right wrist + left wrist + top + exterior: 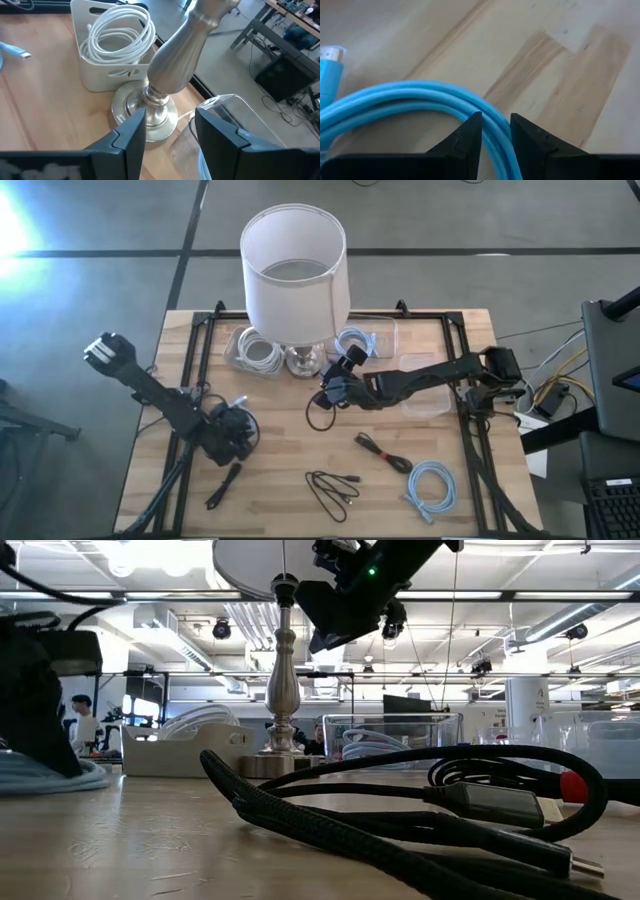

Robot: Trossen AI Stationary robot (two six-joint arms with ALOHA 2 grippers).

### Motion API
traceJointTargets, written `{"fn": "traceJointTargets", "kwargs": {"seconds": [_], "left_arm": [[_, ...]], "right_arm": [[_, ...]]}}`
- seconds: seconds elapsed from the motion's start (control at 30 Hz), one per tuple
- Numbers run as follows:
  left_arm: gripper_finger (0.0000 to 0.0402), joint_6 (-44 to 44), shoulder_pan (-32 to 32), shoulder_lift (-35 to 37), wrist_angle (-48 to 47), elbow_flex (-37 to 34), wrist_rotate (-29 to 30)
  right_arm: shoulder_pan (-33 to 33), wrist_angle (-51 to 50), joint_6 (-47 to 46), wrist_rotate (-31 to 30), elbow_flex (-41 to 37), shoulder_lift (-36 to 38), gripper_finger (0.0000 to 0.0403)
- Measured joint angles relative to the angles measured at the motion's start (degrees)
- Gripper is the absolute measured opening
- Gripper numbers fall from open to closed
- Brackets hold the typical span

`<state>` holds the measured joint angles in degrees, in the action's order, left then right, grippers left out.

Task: Pick & Place USB Port
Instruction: Put the left blue HDMI cable into the left transparent bin

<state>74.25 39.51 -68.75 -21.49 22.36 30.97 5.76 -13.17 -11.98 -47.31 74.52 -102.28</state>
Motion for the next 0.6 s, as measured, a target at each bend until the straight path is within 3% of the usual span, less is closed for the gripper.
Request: {"fn": "traceJointTargets", "kwargs": {"seconds": [0.4,0.6], "left_arm": [[0.0085,8.0,0.0,-5.2,2.7,-0.3,0.6],[0.0072,3.1,0.0,-3.1,2.9,0.8,-0.4]], "right_arm": [[0.0,0.0,0.0,0.0,0.0,-0.1,0.0164],[0.0,0.0,0.0,0.0,0.0,-0.1,0.0164]]}}
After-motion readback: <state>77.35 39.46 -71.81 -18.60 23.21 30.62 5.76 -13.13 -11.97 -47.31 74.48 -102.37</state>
